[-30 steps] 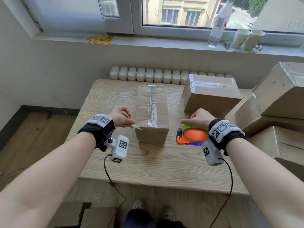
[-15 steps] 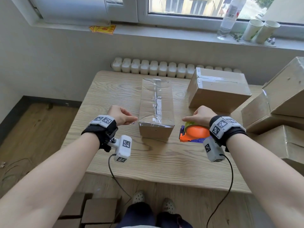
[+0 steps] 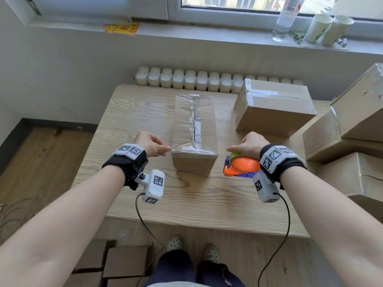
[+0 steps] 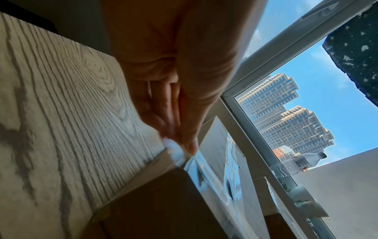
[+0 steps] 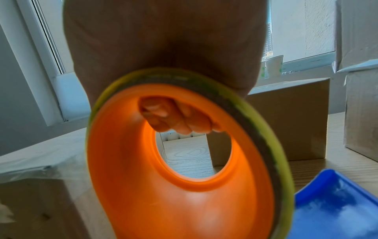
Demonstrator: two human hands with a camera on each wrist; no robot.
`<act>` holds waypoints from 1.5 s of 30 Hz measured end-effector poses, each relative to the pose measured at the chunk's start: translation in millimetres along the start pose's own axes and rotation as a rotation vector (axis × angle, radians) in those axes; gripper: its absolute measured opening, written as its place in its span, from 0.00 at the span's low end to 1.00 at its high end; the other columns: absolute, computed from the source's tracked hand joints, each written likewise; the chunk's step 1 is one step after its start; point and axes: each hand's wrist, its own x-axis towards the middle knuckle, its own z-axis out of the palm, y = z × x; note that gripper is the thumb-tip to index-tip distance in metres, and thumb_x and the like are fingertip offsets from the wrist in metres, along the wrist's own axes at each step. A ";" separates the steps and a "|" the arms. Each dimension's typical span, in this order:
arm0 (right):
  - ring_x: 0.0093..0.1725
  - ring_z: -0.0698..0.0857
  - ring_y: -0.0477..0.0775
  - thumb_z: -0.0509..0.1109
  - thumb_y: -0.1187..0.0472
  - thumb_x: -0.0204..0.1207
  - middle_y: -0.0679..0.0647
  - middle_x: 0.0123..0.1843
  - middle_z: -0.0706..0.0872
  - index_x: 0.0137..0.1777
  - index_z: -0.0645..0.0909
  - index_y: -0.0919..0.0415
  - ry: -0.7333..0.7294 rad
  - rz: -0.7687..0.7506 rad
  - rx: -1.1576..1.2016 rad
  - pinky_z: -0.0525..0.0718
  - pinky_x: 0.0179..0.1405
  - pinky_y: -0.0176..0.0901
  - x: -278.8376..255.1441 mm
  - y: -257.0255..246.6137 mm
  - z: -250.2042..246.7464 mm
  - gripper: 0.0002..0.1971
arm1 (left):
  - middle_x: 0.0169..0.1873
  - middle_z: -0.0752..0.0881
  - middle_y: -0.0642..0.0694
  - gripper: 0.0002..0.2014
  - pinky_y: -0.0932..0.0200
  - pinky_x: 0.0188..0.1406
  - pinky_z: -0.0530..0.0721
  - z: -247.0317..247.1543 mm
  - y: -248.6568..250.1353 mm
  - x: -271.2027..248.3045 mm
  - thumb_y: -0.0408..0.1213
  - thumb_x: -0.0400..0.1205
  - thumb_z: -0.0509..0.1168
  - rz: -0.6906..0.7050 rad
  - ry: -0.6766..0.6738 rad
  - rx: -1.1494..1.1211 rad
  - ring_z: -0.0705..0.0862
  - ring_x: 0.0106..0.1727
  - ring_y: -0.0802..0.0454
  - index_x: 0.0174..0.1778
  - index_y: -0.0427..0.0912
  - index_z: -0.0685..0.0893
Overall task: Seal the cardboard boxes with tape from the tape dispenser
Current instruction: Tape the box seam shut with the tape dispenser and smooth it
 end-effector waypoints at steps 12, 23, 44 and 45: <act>0.30 0.79 0.53 0.74 0.37 0.66 0.53 0.30 0.80 0.30 0.76 0.61 0.048 -0.009 0.005 0.70 0.25 0.41 -4.9 -0.8 6.3 0.25 | 0.37 0.89 0.44 0.22 0.54 0.46 0.81 -7.2 18.8 -1.4 0.53 0.67 0.78 0.026 0.043 0.521 0.84 0.41 0.51 0.39 0.35 0.89; 0.28 0.77 0.51 0.73 0.36 0.67 0.53 0.28 0.78 0.30 0.77 0.61 0.028 -0.023 0.073 0.69 0.24 0.41 -8.2 9.3 2.1 0.26 | 0.71 0.76 0.46 0.18 0.56 0.73 0.68 84.4 33.9 -42.0 0.40 0.85 0.56 0.826 -0.137 0.730 0.73 0.73 0.50 0.71 0.40 0.75; 0.28 0.75 0.54 0.71 0.26 0.60 0.54 0.25 0.75 0.24 0.70 0.59 0.032 0.110 0.105 0.70 0.28 0.44 -17.2 86.8 3.5 0.34 | 0.80 0.35 0.56 0.38 0.64 0.77 0.31 107.1 1.7 -17.3 0.63 0.78 0.36 0.976 -0.270 1.122 0.36 0.81 0.60 0.81 0.49 0.34; 0.27 0.73 0.55 0.71 0.27 0.61 0.53 0.24 0.74 0.23 0.68 0.59 0.026 0.134 0.103 0.68 0.27 0.44 -19.6 94.1 3.5 0.34 | 0.80 0.36 0.56 0.38 0.65 0.76 0.30 106.8 1.5 -16.1 0.63 0.78 0.36 0.982 -0.265 1.120 0.36 0.81 0.60 0.80 0.49 0.33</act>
